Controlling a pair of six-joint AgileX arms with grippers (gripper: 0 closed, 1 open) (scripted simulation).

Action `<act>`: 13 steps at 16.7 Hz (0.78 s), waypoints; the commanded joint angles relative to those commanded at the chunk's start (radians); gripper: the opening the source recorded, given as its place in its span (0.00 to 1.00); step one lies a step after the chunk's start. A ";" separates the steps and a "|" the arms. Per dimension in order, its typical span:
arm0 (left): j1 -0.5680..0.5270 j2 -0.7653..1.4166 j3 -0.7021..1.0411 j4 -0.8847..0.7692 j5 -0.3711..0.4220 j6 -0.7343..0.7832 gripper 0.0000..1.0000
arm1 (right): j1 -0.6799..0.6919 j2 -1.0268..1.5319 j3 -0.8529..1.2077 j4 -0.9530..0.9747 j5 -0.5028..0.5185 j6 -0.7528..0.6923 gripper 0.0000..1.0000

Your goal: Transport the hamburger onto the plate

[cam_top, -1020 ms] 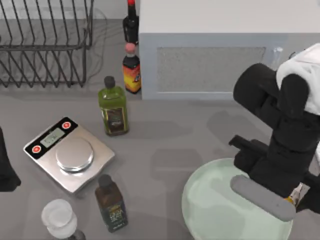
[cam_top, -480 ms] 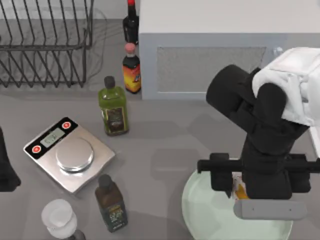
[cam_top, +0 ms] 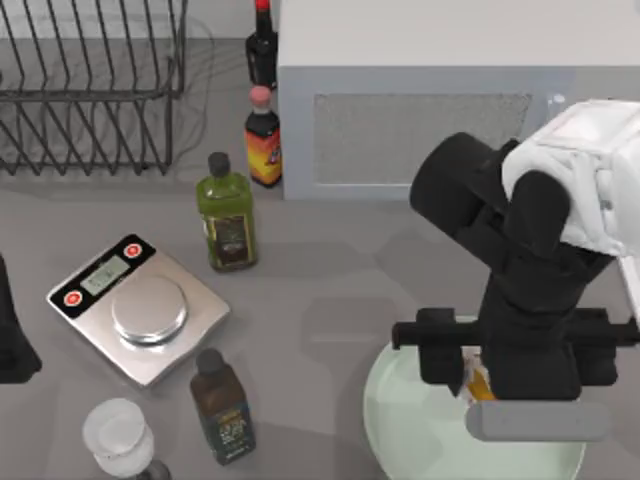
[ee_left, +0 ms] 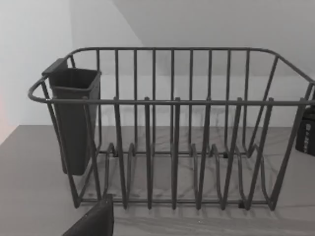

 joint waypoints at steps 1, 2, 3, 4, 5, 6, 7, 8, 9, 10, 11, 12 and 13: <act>0.000 0.000 0.000 0.000 0.000 0.000 1.00 | 0.001 0.007 -0.014 0.022 0.000 -0.001 0.00; 0.000 0.000 0.000 0.000 0.000 0.000 1.00 | 0.001 0.016 -0.030 0.050 0.000 -0.001 0.00; 0.000 0.000 0.000 0.000 0.000 0.000 1.00 | 0.001 0.027 -0.049 0.082 0.000 -0.001 0.00; 0.000 0.000 0.000 0.000 0.000 0.000 1.00 | 0.001 0.037 -0.069 0.113 -0.001 -0.001 0.00; 0.000 0.000 0.000 0.000 0.000 0.000 1.00 | 0.002 0.047 -0.086 0.140 0.000 -0.002 0.00; 0.000 0.000 0.000 0.000 0.000 0.000 1.00 | 0.002 0.053 -0.097 0.157 0.000 -0.002 0.00; 0.000 0.000 0.000 0.000 0.000 0.000 1.00 | 0.002 0.056 -0.102 0.164 0.000 -0.002 0.00; 0.000 0.000 0.000 0.000 0.000 0.000 1.00 | 0.002 0.056 -0.102 0.164 0.000 -0.002 0.00; 0.000 0.000 0.000 0.000 0.000 0.000 1.00 | 0.002 0.056 -0.102 0.164 0.000 -0.002 0.00; 0.000 0.000 0.000 0.000 0.000 0.000 1.00 | 0.002 0.056 -0.102 0.164 0.000 -0.002 0.00; 0.000 0.000 0.000 0.000 0.000 0.000 1.00 | 0.002 0.056 -0.102 0.164 0.000 -0.002 0.08; 0.000 0.000 0.000 0.000 0.000 0.000 1.00 | 0.002 0.056 -0.102 0.164 0.000 -0.002 0.15; 0.000 0.000 0.000 0.000 0.000 0.000 1.00 | 0.002 0.056 -0.102 0.164 0.000 -0.002 0.23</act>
